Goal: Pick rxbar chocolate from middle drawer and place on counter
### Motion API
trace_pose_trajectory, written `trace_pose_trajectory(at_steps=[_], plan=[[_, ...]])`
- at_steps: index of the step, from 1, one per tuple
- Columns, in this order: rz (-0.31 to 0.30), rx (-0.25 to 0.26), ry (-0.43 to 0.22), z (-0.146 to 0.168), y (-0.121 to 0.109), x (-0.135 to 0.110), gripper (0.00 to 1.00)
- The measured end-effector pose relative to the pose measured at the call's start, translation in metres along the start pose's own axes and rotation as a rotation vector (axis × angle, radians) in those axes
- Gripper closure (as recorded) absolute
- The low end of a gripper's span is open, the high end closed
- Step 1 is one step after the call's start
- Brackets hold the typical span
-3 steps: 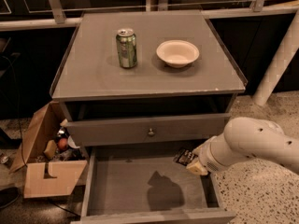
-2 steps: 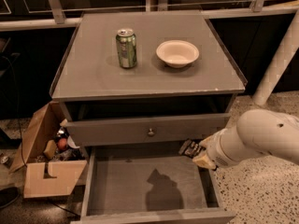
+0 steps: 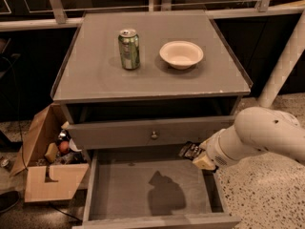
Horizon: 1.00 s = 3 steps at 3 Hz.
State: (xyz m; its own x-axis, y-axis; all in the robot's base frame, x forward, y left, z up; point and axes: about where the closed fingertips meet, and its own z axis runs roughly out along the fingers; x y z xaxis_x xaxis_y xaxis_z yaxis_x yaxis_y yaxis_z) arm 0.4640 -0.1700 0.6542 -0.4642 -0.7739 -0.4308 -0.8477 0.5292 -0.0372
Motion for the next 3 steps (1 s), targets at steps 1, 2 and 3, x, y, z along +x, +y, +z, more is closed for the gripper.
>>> trace_pose_trajectory(at_steps=[1,2,3], plan=[[0.022,0.025,-0.012,-0.02,-0.021,-0.008,1.0],[0.048,0.083,-0.018,-0.053,-0.041,-0.009,1.0],[0.036,0.143,-0.029,-0.09,-0.045,-0.013,1.0]])
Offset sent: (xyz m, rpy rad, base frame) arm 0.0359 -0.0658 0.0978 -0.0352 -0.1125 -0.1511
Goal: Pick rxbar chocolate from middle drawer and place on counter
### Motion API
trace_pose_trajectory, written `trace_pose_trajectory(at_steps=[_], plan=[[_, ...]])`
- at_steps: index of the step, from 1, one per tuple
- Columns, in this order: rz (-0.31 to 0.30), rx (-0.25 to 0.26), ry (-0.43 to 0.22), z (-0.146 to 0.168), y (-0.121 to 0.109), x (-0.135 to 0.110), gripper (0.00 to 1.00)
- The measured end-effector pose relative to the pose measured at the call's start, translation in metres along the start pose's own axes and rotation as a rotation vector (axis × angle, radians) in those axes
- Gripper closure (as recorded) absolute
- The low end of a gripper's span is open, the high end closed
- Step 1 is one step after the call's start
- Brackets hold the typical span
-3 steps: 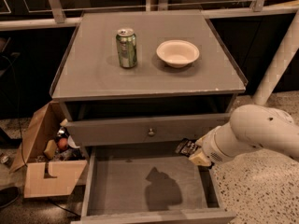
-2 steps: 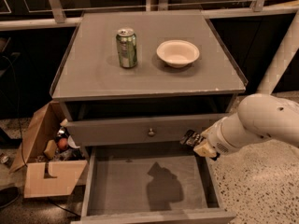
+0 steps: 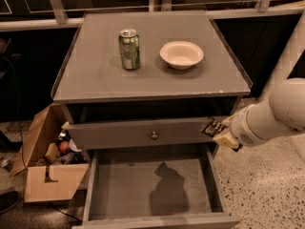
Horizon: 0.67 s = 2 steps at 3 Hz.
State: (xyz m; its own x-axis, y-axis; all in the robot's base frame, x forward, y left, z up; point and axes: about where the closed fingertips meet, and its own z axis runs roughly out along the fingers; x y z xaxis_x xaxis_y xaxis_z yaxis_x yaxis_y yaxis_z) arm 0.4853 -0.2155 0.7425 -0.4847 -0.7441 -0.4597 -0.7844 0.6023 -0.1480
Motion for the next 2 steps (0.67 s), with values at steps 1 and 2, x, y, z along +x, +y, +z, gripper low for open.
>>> trace_pose_trajectory(at_steps=[1,2], plan=[[-0.001,0.002,0.0,-0.001,0.0,-0.001,1.0],[0.003,0.034,-0.01,-0.026,-0.004,-0.004,1.0]])
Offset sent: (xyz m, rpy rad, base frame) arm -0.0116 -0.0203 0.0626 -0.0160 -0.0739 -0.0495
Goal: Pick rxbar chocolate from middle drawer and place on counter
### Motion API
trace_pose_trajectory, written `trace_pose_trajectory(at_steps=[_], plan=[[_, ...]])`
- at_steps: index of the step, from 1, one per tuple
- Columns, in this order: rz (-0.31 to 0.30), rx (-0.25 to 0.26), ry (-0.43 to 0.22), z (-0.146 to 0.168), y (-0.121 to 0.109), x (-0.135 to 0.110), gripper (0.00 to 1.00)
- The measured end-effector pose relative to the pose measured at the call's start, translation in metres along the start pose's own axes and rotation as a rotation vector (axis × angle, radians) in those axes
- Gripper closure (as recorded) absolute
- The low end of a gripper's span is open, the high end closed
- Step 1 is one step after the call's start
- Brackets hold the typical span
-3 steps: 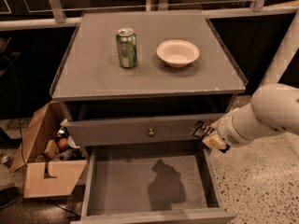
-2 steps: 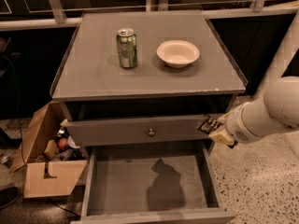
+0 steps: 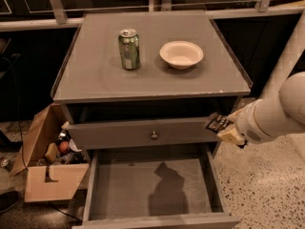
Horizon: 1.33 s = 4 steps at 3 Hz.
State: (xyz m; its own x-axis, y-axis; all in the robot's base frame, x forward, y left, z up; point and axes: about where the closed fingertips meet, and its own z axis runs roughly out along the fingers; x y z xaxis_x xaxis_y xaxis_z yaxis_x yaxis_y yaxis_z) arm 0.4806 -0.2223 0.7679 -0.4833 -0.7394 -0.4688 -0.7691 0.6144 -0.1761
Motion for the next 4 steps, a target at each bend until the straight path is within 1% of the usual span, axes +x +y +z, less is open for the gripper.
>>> trace_pose_trajectory(at_steps=[1,2,3,4], plan=[[-0.005,0.049,-0.028,-0.038,-0.009,-0.007,1.0],[-0.034,0.104,-0.079,-0.066,-0.017,-0.021,1.0],[-0.037,0.105,-0.08,-0.067,-0.017,-0.022,1.0],[-0.058,0.149,-0.101,-0.08,-0.062,-0.07,1.0]])
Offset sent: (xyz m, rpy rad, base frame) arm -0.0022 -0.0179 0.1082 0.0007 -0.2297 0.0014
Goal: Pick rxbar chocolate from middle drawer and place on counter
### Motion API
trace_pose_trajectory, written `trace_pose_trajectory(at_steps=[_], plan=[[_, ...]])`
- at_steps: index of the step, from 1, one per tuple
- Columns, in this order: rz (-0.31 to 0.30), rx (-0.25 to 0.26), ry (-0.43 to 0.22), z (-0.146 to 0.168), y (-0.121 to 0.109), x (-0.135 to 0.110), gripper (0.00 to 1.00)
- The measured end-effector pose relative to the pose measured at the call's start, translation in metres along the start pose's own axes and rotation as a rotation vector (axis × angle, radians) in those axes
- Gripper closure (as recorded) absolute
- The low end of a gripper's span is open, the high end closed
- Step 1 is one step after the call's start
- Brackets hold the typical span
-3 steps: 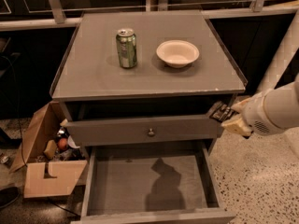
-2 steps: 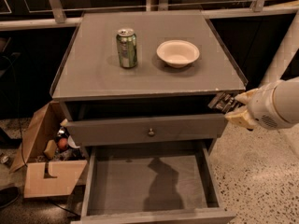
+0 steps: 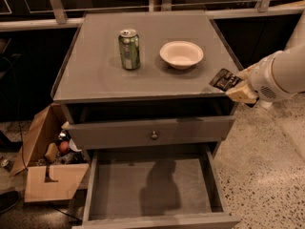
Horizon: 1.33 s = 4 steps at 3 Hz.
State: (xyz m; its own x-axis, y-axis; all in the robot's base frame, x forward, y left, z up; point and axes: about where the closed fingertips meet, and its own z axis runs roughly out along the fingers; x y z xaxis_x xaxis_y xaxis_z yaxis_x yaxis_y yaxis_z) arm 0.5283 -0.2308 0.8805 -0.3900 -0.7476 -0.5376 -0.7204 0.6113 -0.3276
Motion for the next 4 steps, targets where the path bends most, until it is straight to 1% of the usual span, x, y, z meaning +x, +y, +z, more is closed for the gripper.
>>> trace_pose_trajectory(at_steps=[1,3,4], plan=[[0.0,0.0,0.0,0.0,0.0,0.0,1.0],[0.038,-0.012,0.029,0.024,-0.033,-0.019,1.0],[0.053,-0.028,0.044,0.036,-0.041,-0.023,1.0]])
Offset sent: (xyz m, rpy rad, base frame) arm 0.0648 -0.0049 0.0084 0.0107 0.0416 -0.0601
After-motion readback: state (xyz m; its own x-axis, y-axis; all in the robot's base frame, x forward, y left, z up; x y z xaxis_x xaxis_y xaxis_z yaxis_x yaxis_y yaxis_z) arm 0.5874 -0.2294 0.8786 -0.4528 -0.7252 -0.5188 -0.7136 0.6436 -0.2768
